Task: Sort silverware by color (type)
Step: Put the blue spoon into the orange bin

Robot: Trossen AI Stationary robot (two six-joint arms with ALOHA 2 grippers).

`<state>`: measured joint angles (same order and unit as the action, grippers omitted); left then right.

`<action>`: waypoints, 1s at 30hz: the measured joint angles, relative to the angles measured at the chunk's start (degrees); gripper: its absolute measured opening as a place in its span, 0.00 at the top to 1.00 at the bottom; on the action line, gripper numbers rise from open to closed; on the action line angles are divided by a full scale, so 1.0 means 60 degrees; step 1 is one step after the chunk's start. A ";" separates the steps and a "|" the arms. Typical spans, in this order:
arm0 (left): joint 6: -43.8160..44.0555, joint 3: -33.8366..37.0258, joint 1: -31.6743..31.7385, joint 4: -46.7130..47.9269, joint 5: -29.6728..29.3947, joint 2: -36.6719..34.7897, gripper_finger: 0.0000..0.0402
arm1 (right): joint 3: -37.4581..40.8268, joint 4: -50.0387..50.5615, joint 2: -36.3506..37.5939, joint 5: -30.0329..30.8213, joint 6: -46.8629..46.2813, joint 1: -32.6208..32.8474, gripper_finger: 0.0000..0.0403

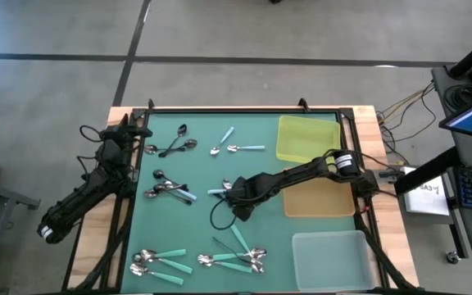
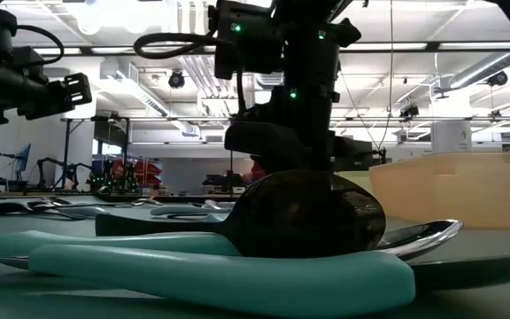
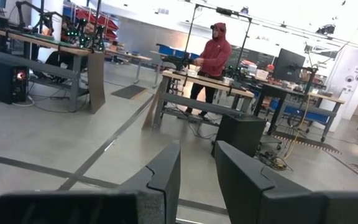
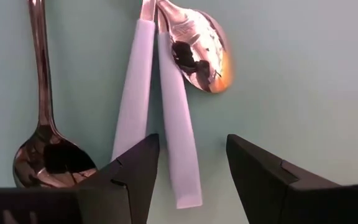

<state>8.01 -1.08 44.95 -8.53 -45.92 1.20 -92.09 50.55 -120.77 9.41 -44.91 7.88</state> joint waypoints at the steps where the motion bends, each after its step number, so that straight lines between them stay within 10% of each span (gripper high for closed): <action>1: 0.0000 -0.0002 -0.0004 0.0006 -0.0002 0.0003 0.79 | 0.0008 -0.0066 -0.0001 -0.0002 0.0119 -0.0001 0.54; 13: 0.0000 0.0000 0.0000 0.0006 -0.0002 0.0002 0.79 | -0.0074 -0.0129 0.0004 -0.0081 0.0172 -0.0029 0.56; 23: 0.0000 0.0000 0.0000 0.0006 -0.0002 0.0005 0.79 | -0.0085 -0.0292 0.0018 -0.0258 0.0248 -0.0056 0.92; 30: 0.0000 -0.0002 -0.0002 0.0006 -0.0002 0.0005 0.79 | -0.0436 0.0160 0.0106 -0.0348 0.0365 -0.0073 0.92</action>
<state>8.01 -1.09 44.94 -8.49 -45.93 1.23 -94.71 51.51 -120.14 7.32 -42.72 7.44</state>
